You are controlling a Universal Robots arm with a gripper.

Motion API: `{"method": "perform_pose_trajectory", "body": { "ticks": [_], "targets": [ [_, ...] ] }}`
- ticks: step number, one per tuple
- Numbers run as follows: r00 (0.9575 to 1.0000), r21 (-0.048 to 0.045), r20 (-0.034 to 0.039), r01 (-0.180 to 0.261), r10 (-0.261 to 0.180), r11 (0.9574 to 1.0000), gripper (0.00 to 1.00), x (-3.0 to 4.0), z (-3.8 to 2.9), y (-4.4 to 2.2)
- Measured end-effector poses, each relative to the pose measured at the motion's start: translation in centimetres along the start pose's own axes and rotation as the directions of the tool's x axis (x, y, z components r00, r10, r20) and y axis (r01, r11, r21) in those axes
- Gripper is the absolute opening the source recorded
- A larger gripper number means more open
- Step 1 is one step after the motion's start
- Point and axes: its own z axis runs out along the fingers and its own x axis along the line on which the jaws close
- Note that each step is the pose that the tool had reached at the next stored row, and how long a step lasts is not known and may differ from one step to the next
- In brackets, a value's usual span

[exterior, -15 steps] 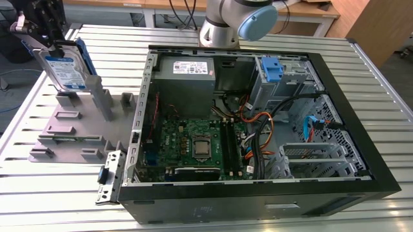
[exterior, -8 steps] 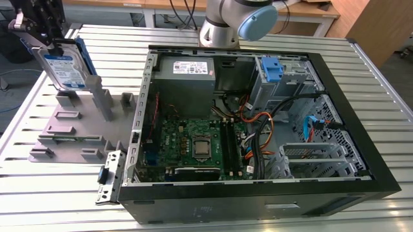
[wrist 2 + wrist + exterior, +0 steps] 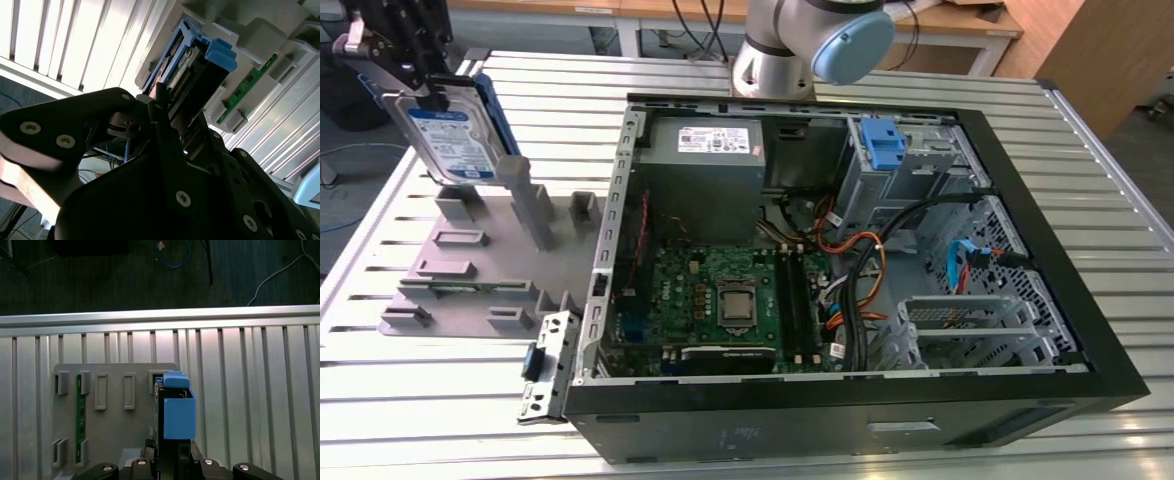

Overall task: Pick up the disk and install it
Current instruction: 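Pick up the disk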

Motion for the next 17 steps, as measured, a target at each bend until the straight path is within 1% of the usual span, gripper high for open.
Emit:
{"method": "perform_pose_trajectory", "body": {
  "ticks": [17],
  "targets": [
    [1.0,0.0001,0.0001,0.0,0.0,1.0,0.35,-0.07,-1.73,0.07]
  ]
}}
